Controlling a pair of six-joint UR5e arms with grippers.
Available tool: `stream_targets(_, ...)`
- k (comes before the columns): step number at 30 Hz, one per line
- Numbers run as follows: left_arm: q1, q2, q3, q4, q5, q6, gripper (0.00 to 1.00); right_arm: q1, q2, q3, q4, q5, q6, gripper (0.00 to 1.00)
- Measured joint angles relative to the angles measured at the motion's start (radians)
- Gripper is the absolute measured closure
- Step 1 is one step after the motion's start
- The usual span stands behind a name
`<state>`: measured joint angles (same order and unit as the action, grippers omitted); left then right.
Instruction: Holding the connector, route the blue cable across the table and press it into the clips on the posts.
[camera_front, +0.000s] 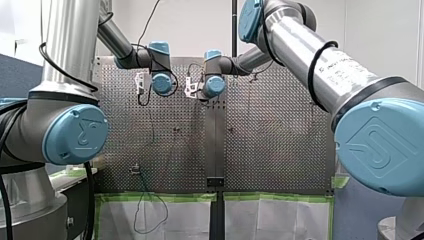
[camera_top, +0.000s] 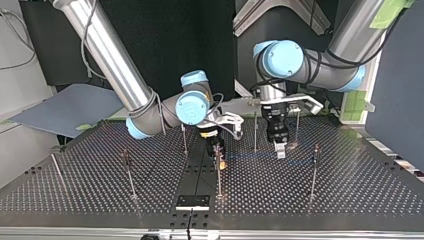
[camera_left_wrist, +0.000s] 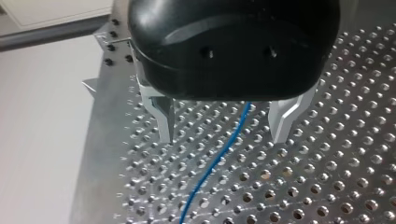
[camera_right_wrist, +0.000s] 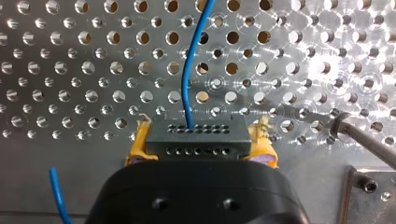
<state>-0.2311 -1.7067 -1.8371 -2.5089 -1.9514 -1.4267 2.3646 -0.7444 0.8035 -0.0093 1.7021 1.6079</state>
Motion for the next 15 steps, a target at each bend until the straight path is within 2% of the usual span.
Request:
stream_targets(5,0.005,-0.035,0.046,-0.013,-0.016,0.009,0.00,0.000,0.000,0.000,0.000,-0.001,-0.001,1.00)
stream_targets(11,0.019,-0.043,0.097,-0.057,-0.042,0.026,0.00,-0.001,0.000,0.000,-0.001,0.000,-0.001,1.00)
stream_targets(15,0.025,-0.044,0.131,-0.090,-0.040,0.034,0.00,-0.001,0.000,0.000,-0.002,-0.001,-0.002,1.00)
